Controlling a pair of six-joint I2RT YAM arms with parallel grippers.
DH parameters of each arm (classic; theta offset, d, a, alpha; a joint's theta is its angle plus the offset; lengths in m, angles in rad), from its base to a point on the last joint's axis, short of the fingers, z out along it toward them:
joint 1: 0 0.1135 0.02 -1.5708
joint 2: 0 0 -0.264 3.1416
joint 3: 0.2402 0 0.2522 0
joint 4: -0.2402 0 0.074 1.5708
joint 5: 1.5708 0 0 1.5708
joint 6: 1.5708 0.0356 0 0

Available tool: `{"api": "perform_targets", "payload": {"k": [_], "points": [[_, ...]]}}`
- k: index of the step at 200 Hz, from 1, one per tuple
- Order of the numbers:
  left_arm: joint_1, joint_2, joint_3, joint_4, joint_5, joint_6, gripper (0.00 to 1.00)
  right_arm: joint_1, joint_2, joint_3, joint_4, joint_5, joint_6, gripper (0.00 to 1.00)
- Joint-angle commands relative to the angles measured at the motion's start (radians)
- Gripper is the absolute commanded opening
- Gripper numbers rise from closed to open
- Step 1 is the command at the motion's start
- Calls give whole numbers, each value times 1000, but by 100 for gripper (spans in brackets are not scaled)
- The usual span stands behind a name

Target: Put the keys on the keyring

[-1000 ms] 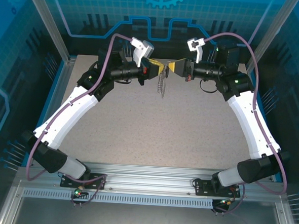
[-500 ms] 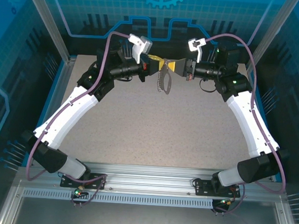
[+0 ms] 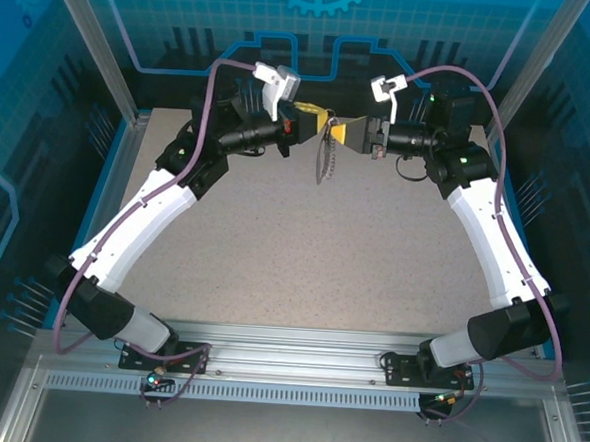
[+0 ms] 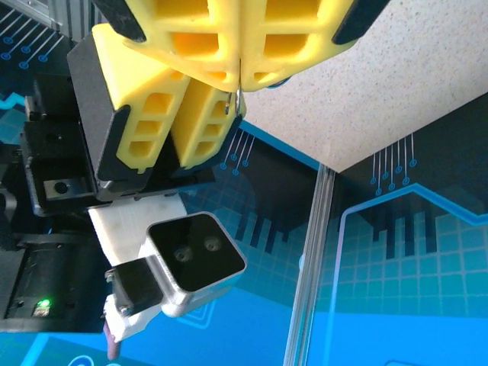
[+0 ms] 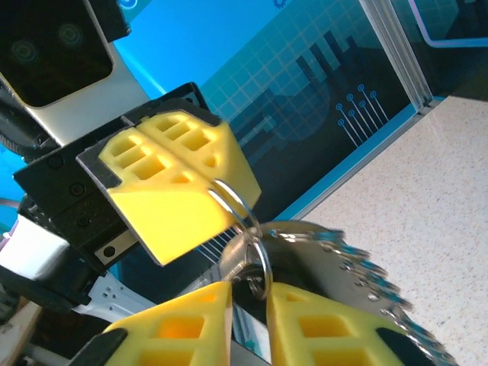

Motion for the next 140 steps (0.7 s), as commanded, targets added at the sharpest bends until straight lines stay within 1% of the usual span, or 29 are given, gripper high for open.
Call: {"api": "perform_targets", "payload": {"k": [1,26,49,82,105,140], "points": [[-12,2,-4,97,21,-28,0,-73,-38,-47,63,-50,82,29],[-11,4,-7,116,26,-45,0,-139,-72,-70,122,-52,132,30],[-11,4,-6,130,33,-61,0,-156,-80,-74,173,-25,168,29],[-11,8,-14,171,45,-105,0,-155,-75,-123,414,23,324,29],[-9,12,-18,206,62,-146,0,-138,-52,-120,551,33,400,35],[-10,22,-18,258,87,-208,0,-82,-19,-68,592,32,408,40]]}}
